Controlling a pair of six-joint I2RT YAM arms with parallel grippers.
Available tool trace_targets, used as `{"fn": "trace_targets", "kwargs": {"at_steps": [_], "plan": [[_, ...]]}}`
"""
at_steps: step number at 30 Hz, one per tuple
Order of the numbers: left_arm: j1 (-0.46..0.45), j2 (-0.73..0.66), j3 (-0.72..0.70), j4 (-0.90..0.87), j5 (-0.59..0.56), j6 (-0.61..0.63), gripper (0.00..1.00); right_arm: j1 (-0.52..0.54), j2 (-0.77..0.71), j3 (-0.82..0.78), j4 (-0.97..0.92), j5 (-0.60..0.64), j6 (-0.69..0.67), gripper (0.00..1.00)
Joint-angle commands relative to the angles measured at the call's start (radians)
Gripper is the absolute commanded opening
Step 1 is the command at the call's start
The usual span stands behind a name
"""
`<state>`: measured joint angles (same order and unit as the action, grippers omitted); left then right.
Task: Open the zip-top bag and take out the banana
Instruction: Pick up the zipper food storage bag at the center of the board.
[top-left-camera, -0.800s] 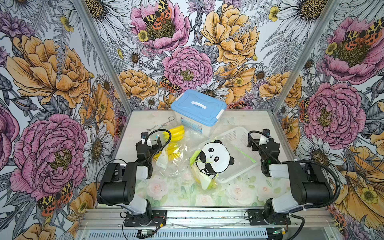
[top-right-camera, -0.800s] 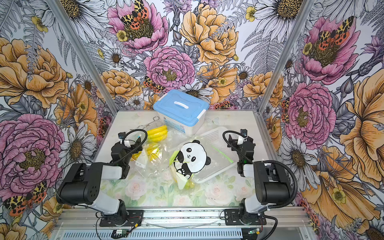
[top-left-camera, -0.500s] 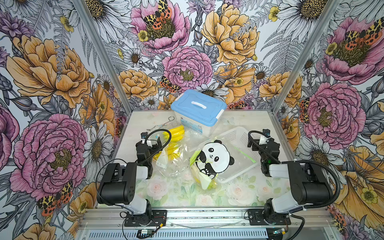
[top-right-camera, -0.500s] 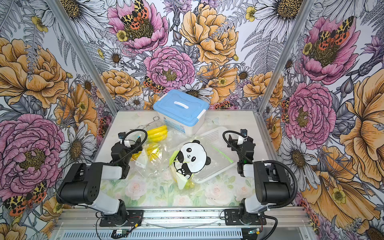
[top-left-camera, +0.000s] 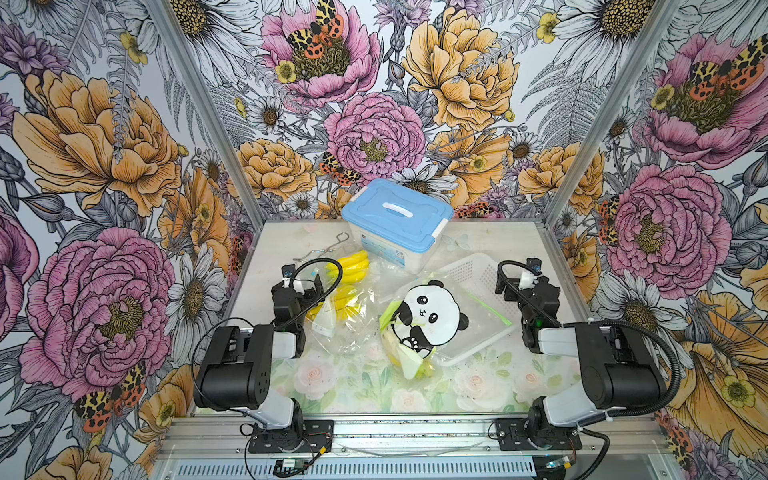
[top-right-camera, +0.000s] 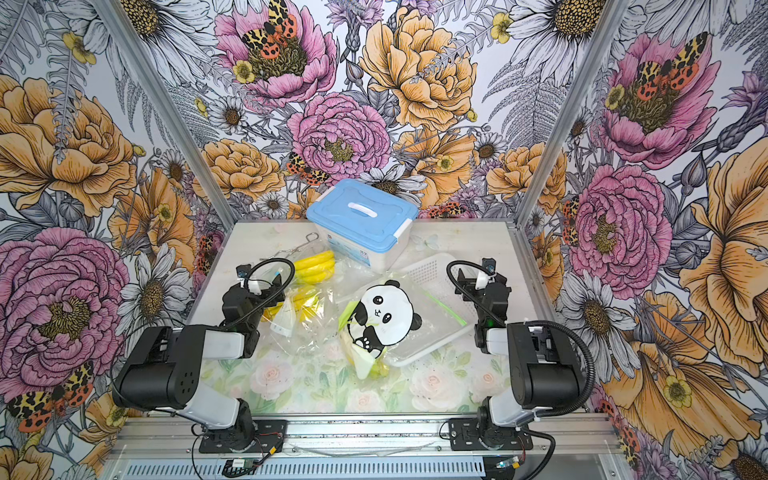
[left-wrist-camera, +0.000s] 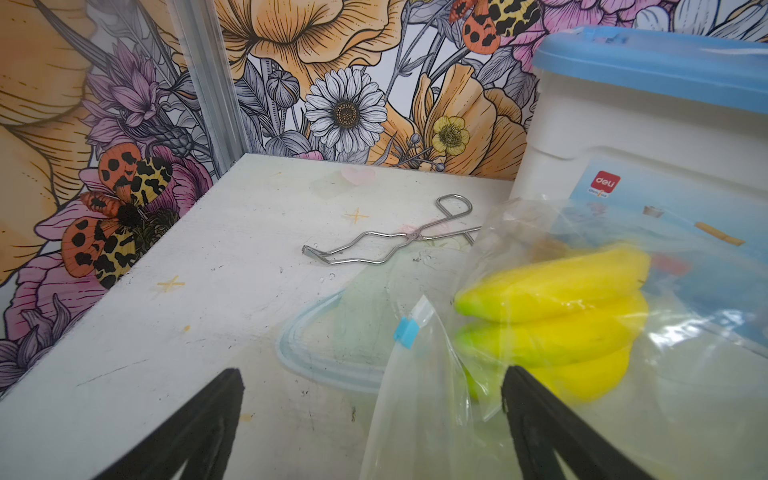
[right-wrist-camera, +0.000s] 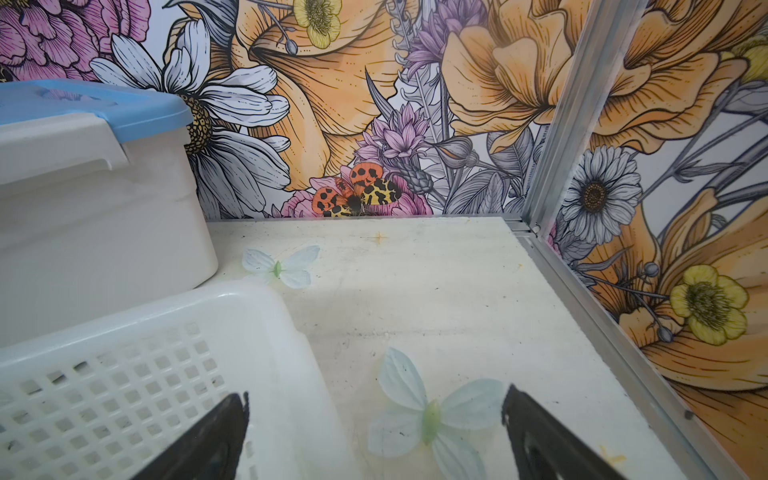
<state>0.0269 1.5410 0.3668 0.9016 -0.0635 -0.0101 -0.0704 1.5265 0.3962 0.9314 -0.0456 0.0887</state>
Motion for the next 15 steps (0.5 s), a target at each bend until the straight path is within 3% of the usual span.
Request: {"fn": "trace_targets", "kwargs": {"at_steps": [1,15], "plan": [[-0.007,-0.001,0.023,0.002,0.003,0.010,0.99,-0.010,0.007,-0.023,-0.023,0.002,0.029,0.99],[-0.011,0.000,0.024,-0.002,-0.002,0.012,0.99,-0.007,-0.003,-0.008,-0.059,0.011,0.025,0.99]]}}
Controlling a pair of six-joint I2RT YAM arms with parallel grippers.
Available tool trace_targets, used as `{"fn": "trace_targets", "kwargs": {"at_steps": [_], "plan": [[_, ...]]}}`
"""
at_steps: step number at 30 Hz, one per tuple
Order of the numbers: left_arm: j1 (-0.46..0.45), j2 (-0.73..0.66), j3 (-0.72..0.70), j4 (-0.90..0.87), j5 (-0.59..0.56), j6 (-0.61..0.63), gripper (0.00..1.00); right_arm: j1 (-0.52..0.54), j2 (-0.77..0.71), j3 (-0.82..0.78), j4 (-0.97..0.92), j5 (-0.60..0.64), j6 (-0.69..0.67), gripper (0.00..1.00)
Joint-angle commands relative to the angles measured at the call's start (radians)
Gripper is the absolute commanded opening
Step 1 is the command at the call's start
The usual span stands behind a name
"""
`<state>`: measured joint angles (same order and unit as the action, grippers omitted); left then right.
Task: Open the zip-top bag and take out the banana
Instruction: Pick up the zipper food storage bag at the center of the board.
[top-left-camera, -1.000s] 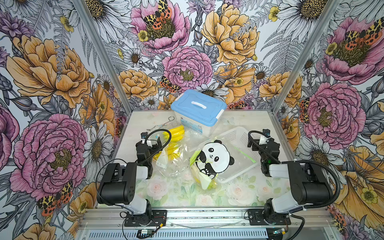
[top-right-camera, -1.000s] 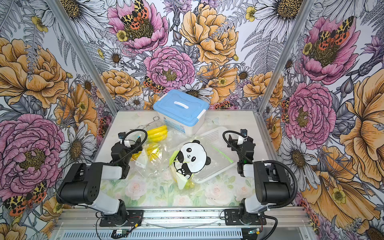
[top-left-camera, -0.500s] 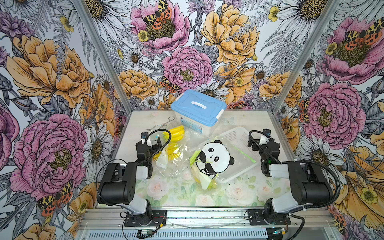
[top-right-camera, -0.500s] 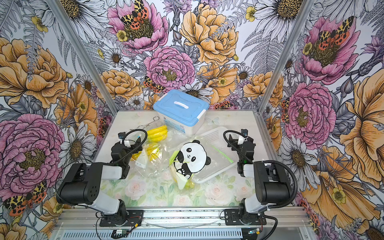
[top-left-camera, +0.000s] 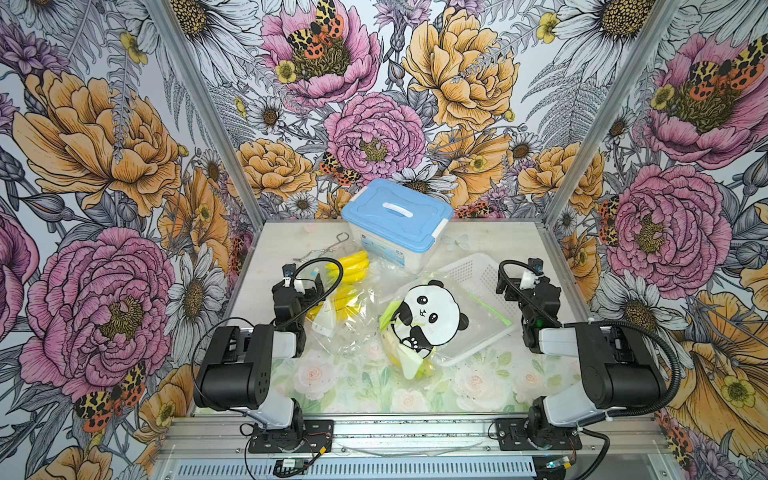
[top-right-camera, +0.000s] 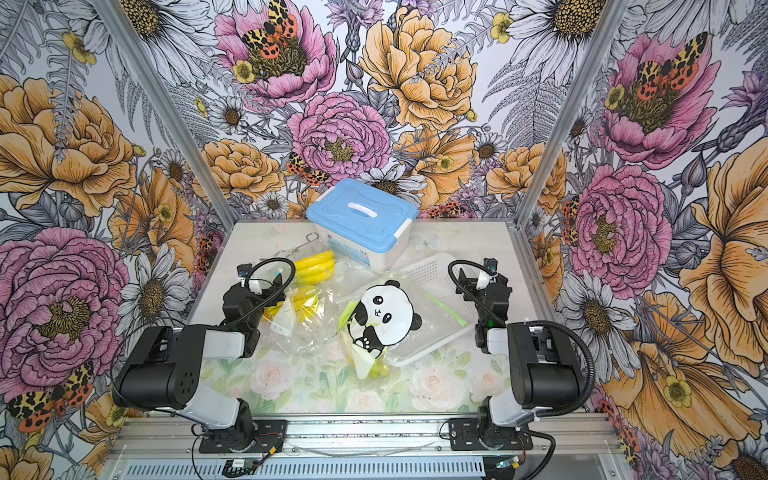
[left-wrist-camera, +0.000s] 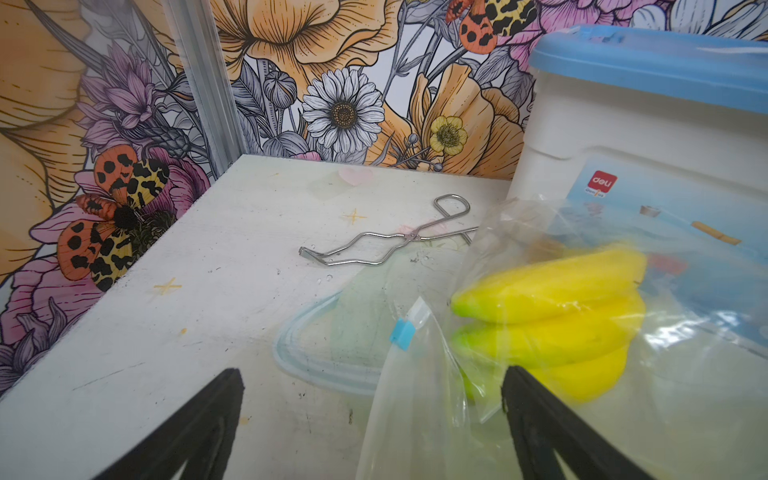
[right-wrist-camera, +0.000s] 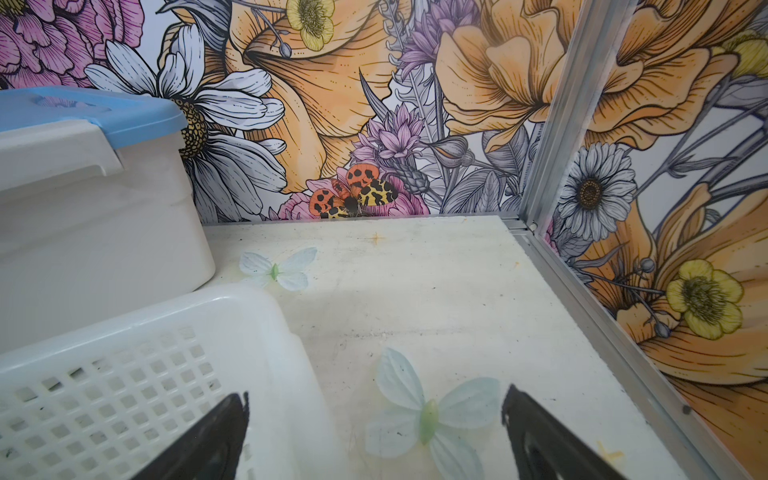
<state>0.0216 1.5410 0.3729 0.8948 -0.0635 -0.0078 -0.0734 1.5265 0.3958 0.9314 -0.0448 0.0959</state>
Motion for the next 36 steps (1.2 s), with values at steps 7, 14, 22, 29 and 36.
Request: {"fn": "trace_targets", "kwargs": {"at_steps": [7,14,22,29,36], "plan": [[-0.056,-0.083,0.061,-0.139,-0.173,0.018,0.99,0.001,-0.176,0.046,-0.300,0.121,0.049,0.99],[-0.068,-0.185,0.525,-1.063,-0.240,-0.146,0.99,-0.003,-0.284,0.364,-0.913,0.225,0.231,1.00],[-0.119,-0.215,0.735,-1.389,-0.009,-0.250,0.99,-0.002,-0.267,0.682,-1.263,-0.036,0.375,0.98],[-0.139,-0.205,0.836,-1.488,0.187,-0.328,0.99,0.045,-0.217,0.799,-1.478,-0.324,0.445,0.94],[-0.229,-0.175,0.897,-1.536,0.294,-0.372,0.99,0.132,-0.185,0.836,-1.609,-0.474,0.460,0.93]]}}
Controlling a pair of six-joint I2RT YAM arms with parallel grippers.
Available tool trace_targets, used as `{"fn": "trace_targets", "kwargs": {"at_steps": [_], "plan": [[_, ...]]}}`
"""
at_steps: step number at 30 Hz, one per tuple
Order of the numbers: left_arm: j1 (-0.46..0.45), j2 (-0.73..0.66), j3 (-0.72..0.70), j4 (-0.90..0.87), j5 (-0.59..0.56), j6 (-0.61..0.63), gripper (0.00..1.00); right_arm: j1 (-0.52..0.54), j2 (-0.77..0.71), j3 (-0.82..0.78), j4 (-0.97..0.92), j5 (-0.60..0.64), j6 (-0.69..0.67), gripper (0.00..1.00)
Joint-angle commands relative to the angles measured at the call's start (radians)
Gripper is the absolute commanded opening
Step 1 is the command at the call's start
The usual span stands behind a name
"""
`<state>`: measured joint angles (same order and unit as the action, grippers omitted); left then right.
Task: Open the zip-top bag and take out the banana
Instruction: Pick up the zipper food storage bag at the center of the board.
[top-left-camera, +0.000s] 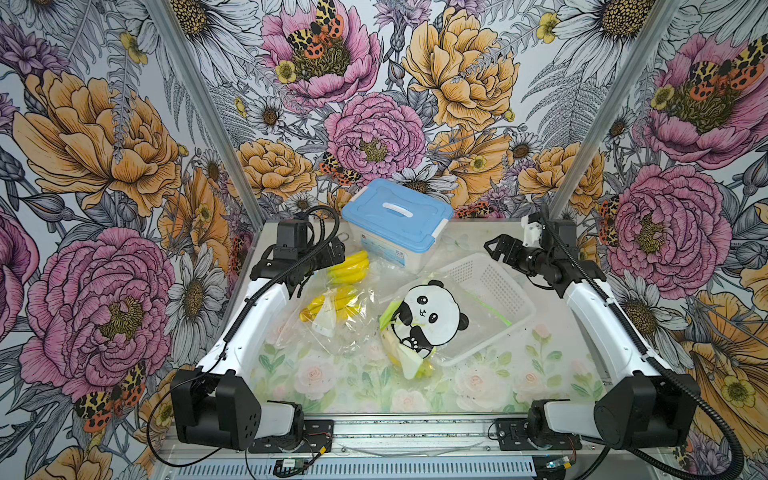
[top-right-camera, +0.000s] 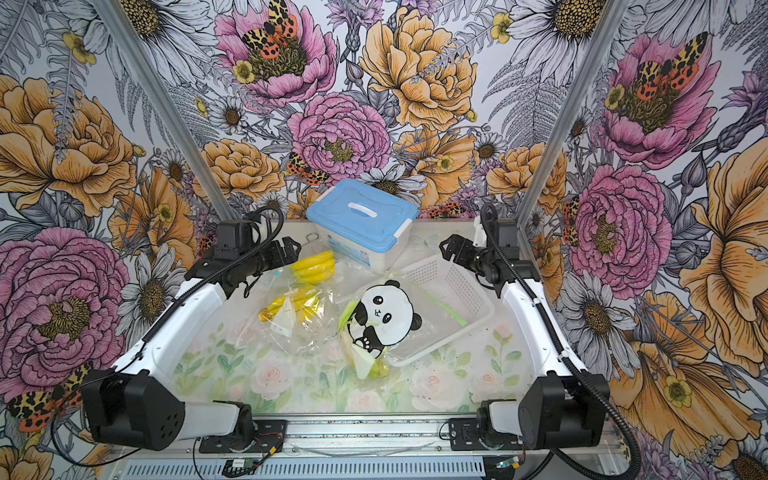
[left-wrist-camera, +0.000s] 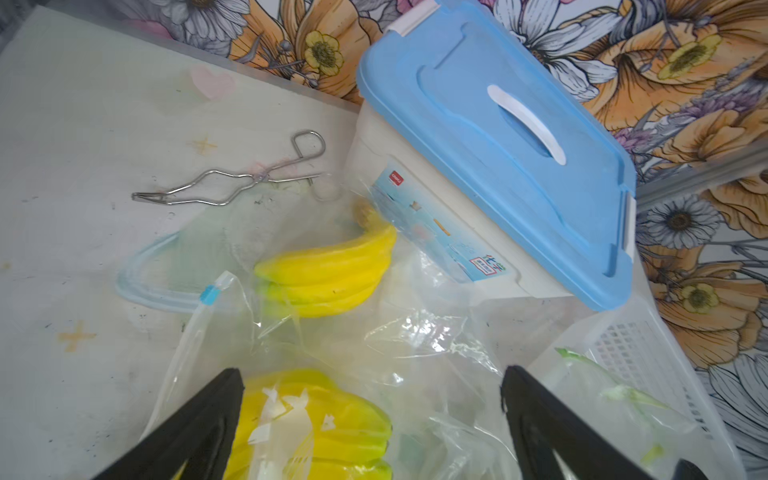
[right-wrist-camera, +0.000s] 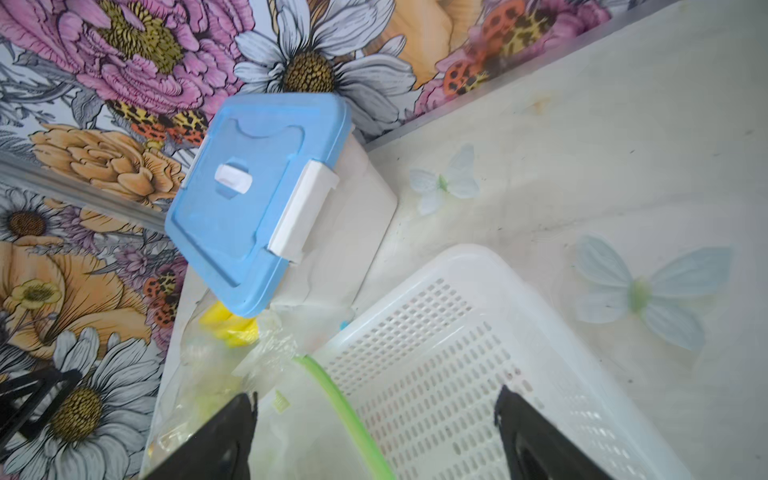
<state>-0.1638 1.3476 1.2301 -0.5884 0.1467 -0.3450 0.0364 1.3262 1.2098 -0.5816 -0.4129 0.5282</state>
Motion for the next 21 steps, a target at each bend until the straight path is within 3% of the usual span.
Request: {"fn": "trace_targets", "kwargs": {"at_steps": [1,7,15,21], "plan": [[-0.063,0.022,0.047,-0.064,0.090,-0.044,0.99,0.025,0.021,0.015,-0.095,-0.129,0.027,0.93],[-0.167,0.008,0.031,-0.091,0.120,-0.122,0.99,0.029,0.083,-0.030,-0.097,-0.238,0.028,0.92],[-0.366,-0.061,0.021,-0.187,0.054,-0.276,0.99,0.037,0.123,-0.134,-0.096,-0.295,-0.011,0.93],[-0.402,-0.087,-0.020,-0.188,0.088,-0.310,0.99,0.043,0.041,-0.218,-0.091,-0.400,-0.013,0.93]]}}
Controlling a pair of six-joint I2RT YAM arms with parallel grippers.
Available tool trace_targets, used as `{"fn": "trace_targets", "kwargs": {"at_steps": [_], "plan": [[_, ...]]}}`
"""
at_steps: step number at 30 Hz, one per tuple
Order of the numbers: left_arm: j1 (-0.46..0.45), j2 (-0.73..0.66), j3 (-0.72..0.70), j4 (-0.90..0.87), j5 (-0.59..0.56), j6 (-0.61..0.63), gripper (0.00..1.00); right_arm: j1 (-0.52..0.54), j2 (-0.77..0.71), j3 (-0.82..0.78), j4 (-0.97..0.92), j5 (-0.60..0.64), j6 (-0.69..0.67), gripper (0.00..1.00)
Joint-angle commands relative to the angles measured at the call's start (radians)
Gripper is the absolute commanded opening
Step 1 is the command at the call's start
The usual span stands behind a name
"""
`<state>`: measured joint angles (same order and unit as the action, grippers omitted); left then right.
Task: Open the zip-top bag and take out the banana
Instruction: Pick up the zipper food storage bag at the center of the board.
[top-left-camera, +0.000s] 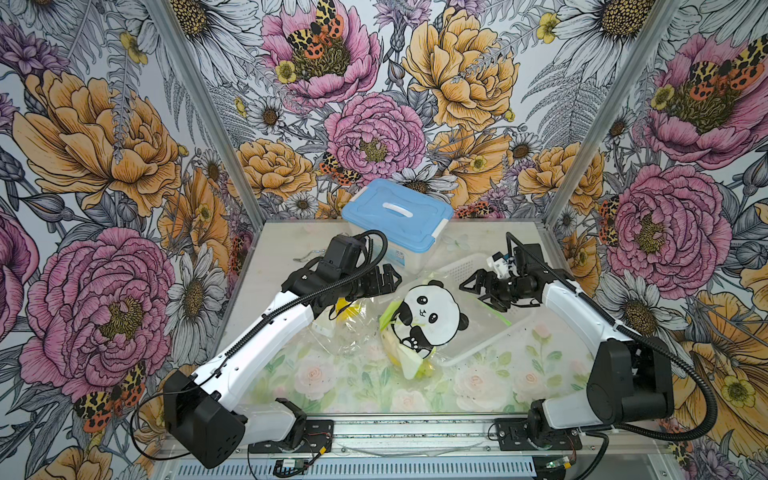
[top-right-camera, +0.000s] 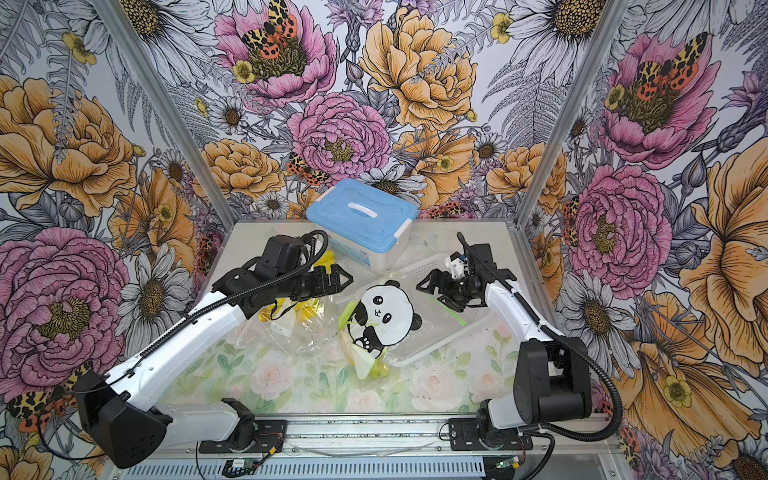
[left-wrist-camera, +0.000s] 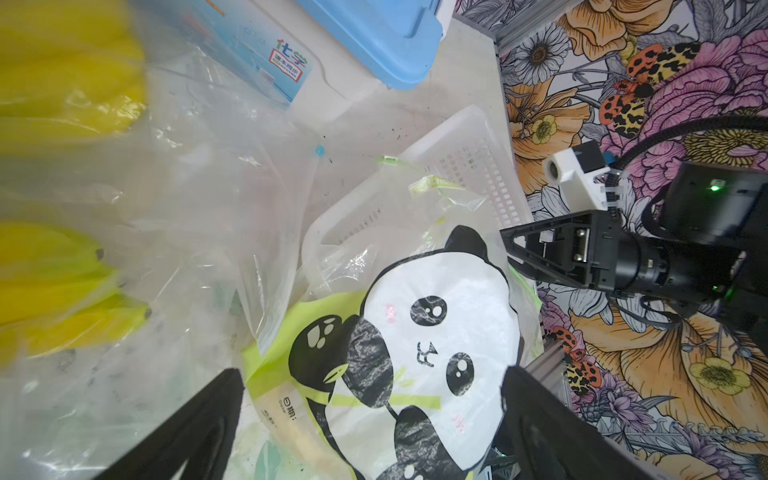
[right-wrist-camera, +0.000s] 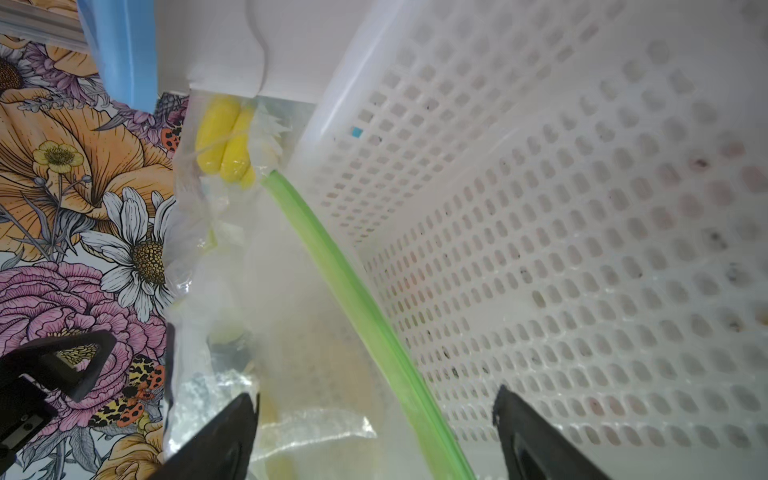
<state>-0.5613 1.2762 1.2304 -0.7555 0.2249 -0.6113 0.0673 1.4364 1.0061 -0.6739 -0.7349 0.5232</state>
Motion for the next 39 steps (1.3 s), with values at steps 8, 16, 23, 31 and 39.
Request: {"fn": "trace_targets", "kwargs": {"at_steps": [8,16,23,31,39], "plan": [[0.063,-0.004,-0.010,-0.020,0.142,0.036,0.99,0.122,-0.231,-0.039,0.072,-0.155,0.147,0.93],[0.026,-0.074,-0.022,-0.020,0.083,-0.082,0.99,0.253,-0.249,0.068,0.193,-0.162,0.314,0.92],[-0.095,-0.163,-0.050,-0.020,-0.070,-0.215,0.99,0.285,-0.200,0.127,0.200,-0.184,0.279,0.82],[-0.143,-0.135,0.021,-0.018,-0.091,-0.284,0.98,0.364,-0.146,0.215,0.209,-0.210,0.290,0.56],[-0.261,-0.087,0.070,-0.017,-0.171,-0.317,0.95,0.406,-0.124,0.267,0.223,-0.207,0.322,0.38]]}}
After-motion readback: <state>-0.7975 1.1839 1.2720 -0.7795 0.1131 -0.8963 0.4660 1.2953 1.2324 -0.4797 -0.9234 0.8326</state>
